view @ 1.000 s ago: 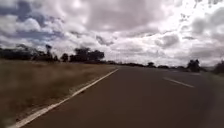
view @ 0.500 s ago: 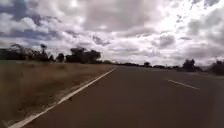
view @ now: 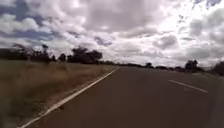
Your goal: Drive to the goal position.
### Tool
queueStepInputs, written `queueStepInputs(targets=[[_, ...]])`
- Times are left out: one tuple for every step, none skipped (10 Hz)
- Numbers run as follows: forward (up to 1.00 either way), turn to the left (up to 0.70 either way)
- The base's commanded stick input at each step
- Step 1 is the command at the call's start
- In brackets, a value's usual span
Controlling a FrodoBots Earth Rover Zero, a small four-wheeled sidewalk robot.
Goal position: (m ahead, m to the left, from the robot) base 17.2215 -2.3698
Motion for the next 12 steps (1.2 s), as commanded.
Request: queueStepInputs(targets=[[0.7,-0.2],[0.7,-0.24],[0.7,-0.27],[0.7,-0.31],[0.7,-0.35],[0.7,-0.35],[0.7,-0.35],[0.7,-0.35],[0.7,-0.35],[0.7,-0.22],[0.7,-0.06],[0.7,0.0]])
